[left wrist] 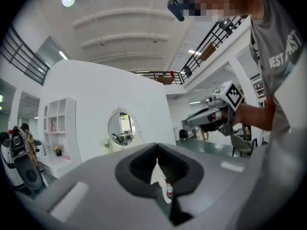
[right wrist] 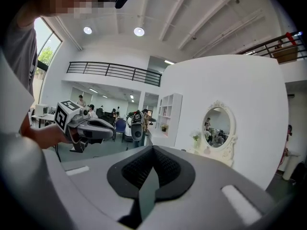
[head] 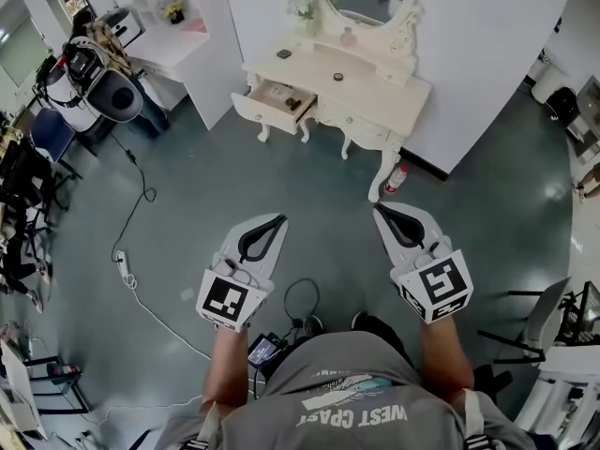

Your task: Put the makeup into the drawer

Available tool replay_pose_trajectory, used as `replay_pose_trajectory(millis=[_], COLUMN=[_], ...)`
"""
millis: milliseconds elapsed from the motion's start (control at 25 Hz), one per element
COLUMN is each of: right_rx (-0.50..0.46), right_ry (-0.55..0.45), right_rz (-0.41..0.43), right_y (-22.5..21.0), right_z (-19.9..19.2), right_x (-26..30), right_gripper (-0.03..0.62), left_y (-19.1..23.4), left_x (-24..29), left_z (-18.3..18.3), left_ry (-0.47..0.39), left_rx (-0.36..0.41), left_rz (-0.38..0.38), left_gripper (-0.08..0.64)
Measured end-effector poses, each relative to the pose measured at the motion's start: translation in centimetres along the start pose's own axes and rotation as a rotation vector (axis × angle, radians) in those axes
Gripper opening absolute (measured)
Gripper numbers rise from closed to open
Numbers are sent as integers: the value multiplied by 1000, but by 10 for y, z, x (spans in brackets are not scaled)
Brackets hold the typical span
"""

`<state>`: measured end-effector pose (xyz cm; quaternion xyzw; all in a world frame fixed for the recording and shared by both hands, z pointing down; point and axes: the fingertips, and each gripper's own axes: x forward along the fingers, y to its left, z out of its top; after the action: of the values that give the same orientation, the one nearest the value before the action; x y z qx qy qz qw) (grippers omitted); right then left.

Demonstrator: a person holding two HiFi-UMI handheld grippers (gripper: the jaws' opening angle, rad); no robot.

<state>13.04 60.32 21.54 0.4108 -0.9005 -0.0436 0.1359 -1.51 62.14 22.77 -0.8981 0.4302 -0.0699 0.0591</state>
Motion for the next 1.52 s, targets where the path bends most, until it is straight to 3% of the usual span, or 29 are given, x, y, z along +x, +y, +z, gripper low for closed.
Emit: replay_pose_trajectory(millis=[320, 640, 1520], right_rx=[15, 29, 57], right_ry=[11, -16, -75], right_rz=[-24, 24, 196], right_y=[-23, -64, -256], right_z=[0, 0, -29], right_x=[16, 63, 172], right_gripper=[2, 2, 2], left_y=[14, 45, 93], left_x=[20, 58, 251], left_z=[-3, -11, -8], left_ry=[11, 57, 150], left_rx=[-5, -9, 53], left_rz=[-9, 46, 206], left_gripper=[2, 2, 2])
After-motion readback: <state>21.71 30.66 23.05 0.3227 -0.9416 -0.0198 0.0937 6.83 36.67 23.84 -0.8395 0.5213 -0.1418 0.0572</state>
